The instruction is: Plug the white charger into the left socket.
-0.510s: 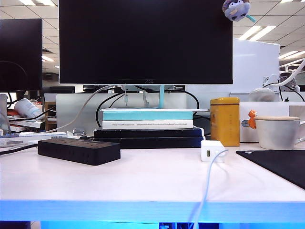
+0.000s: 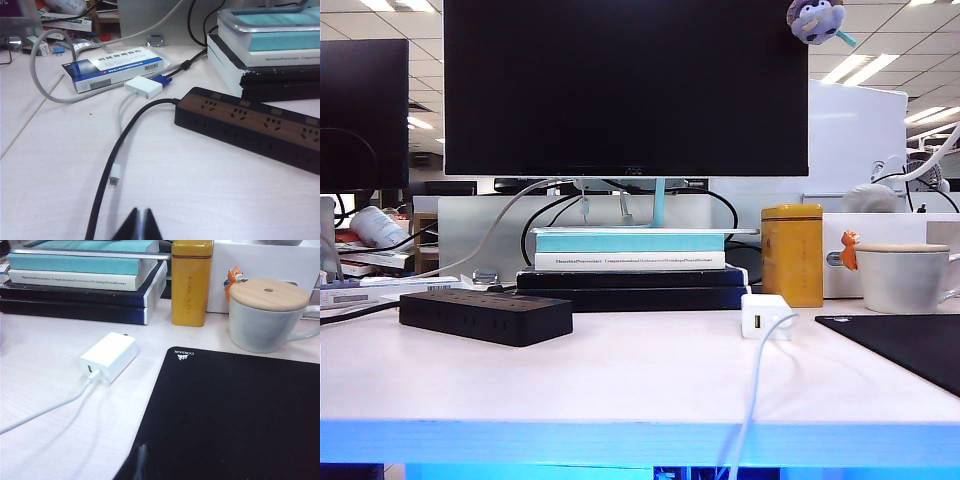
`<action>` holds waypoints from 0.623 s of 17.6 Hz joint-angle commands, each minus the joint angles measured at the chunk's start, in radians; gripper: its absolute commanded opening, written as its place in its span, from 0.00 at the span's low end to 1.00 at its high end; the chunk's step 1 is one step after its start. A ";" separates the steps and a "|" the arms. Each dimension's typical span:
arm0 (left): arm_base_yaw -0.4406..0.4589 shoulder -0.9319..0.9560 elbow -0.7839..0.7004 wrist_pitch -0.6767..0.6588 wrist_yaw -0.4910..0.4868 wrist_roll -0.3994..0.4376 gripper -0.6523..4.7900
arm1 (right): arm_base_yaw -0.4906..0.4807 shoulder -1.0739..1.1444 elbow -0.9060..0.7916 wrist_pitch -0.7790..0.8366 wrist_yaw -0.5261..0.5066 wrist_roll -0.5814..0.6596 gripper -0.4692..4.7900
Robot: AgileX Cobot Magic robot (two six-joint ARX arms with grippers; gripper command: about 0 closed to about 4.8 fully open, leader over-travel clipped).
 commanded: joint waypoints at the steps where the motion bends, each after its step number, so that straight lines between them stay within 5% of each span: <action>1: 0.000 -0.002 0.014 0.068 0.000 -0.167 0.11 | 0.000 0.000 0.021 0.142 0.021 0.121 0.08; 3: 0.000 -0.002 0.056 0.072 0.000 -0.233 0.11 | -0.001 0.000 0.109 0.136 0.093 0.229 0.08; 7: 0.001 0.055 0.188 0.075 -0.039 -0.232 0.11 | -0.002 0.091 0.367 0.089 0.214 0.234 0.08; 11: 0.001 0.297 0.388 0.145 -0.039 -0.232 0.11 | -0.001 0.352 0.628 0.089 0.188 0.234 0.08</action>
